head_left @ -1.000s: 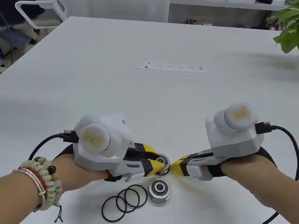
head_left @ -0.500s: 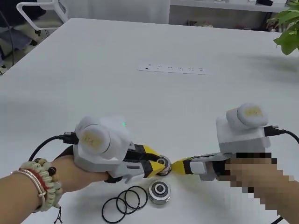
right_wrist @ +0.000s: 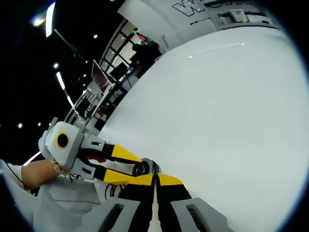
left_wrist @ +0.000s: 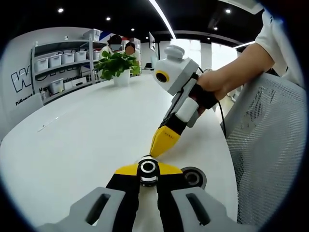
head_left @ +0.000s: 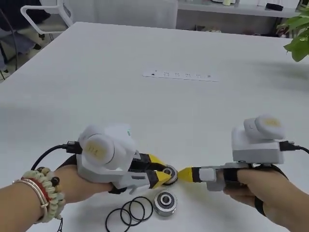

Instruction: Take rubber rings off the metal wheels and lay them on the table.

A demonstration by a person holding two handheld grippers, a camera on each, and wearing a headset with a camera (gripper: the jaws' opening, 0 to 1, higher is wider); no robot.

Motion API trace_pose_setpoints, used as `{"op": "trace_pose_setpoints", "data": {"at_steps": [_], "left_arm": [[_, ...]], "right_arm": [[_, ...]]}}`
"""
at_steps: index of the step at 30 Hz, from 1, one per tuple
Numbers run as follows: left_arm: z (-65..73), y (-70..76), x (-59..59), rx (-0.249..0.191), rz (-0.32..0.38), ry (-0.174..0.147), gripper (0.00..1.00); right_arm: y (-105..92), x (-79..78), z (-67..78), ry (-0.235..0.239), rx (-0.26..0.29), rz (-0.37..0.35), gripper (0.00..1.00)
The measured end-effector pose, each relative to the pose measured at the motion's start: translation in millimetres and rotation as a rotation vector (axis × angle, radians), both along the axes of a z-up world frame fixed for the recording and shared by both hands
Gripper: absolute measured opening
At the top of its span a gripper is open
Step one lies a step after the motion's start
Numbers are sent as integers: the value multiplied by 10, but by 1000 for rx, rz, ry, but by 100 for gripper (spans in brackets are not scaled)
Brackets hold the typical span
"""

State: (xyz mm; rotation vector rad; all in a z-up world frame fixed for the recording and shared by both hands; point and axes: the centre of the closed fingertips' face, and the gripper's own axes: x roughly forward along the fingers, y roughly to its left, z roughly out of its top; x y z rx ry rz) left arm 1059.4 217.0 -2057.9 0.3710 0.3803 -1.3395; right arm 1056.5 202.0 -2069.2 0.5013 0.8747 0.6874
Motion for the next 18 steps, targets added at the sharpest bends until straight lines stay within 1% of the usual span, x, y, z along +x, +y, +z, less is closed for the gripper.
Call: {"op": "trace_pose_setpoints", "data": {"at_steps": [3,6,14,17,18], "left_arm": [[0,0,0,-3,1,-1,8],[1,-4,3,-6,4,-1,8],[1,-13,10,-6,8,-4,8],[0,-16,12,-5,11,-4,8],[1,-21,14,-5,13,-6,8]], "right_arm": [[31,-25,27,-16,-22,15,0],[56,-36,79,-23,0,19,0],[35,-40,85,-38,-35,31,0],[54,-28,109,-48,-27,37,0],[68,-36,115,-54,-32,42,0]]}}
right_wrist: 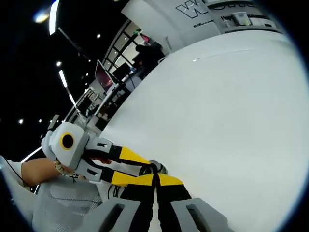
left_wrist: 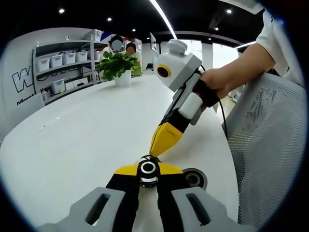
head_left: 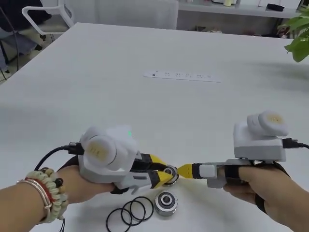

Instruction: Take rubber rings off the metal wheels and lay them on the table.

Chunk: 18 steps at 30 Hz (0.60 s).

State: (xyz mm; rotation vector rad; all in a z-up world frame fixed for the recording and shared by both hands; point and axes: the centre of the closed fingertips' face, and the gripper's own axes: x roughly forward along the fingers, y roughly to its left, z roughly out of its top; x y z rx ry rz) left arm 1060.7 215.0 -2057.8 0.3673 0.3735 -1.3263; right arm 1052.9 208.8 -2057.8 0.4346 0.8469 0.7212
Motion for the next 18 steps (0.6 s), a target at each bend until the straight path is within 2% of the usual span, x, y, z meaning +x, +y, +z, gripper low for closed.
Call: {"op": "trace_pose_setpoints", "data": {"at_steps": [14,18], "left_arm": [[-1,-11,4,-2,1,-1,8],[-2,-14,2,-1,2,-1,8]], "right_arm": [[21,3,-5,-92,-86,86,0],[20,28,-12,-138,-135,125,0]]}}
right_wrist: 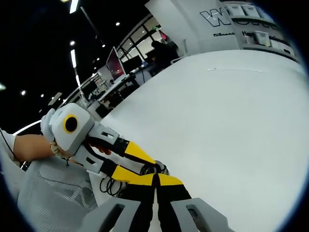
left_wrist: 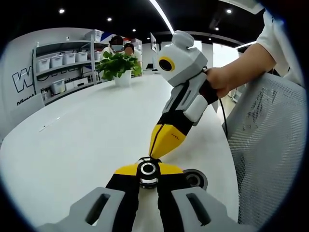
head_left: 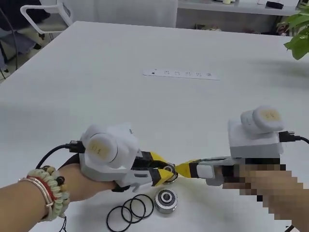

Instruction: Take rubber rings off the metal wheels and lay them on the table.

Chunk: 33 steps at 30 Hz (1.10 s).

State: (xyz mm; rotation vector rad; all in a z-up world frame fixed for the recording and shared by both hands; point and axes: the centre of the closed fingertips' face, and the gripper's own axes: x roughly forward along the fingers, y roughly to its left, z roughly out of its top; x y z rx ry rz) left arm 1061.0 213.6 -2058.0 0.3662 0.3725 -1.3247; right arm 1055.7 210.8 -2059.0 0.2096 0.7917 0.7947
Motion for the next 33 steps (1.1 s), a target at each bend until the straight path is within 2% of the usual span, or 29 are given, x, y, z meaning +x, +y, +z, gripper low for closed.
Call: {"op": "trace_pose_setpoints", "data": {"at_steps": [11,13,14,15,16,22,24,26,28,31,33], "left_arm": [[-2,-1,-1,-2,-1,0,8],[-3,-1,-1,-3,-1,0,8],[-3,-2,-1,-3,-1,0,8],[-4,-2,1,-3,0,0,8],[-4,-4,2,-3,1,0,8],[-5,-7,3,-2,3,0,8],[-4,-8,-2,3,-1,-16,8],[-2,-7,-2,3,-2,-19,8],[0,-7,-2,4,-3,-19,8],[-2,-8,6,11,9,-1,8],[-1,-1,4,26,1,-1,8]], "right_arm": [[36,-7,35,-12,16,25,0],[54,-2,64,-13,33,29,0],[89,10,116,-9,76,21,0],[63,-4,81,5,52,24,0],[51,10,69,-11,35,22,0],[33,28,55,-5,20,9,0],[18,42,48,-6,8,-1,0],[-9,44,15,-6,-19,-4,0],[-47,41,-38,-17,-68,3,0],[-29,42,-28,-28,-71,13,0],[-31,51,-30,-58,-107,32,0]]}}
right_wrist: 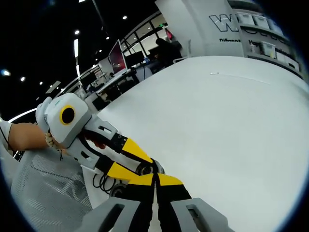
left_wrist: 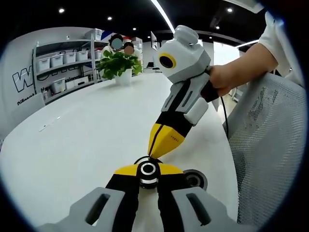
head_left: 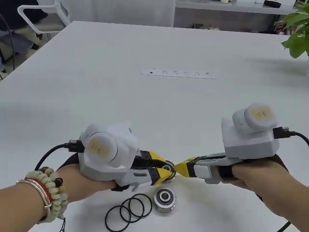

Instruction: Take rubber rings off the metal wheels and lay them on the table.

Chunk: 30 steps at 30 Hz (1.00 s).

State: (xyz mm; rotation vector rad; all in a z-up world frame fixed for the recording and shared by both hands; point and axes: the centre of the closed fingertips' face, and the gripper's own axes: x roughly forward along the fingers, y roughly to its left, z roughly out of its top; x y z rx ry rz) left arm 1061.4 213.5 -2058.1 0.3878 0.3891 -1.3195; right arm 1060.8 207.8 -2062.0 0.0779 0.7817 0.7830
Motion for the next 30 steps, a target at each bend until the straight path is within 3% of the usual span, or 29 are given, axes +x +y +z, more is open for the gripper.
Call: {"op": "trace_pose_setpoints", "data": {"at_steps": [5,8,12,15,18,22,25,30], "left_arm": [[0,21,-8,22,-21,-15,8],[9,34,-13,38,-32,-20,8],[14,51,-24,64,-38,-14,9],[31,81,-54,88,-73,-44,13],[50,98,-61,87,-72,-23,19],[138,118,-79,76,-88,-34,28],[230,136,-76,59,-85,-17,30],[374,188,-63,52,-83,-34,39]], "right_arm": [[28,-1,3,-62,-65,42,0],[38,0,3,-73,-77,53,0],[29,11,26,-61,-52,37,0],[23,9,29,-47,-40,25,0],[17,8,41,-26,-15,7,0],[14,3,49,-11,2,-6,0],[16,11,70,-6,18,-12,0],[46,4,112,-6,35,-10,0]]}}
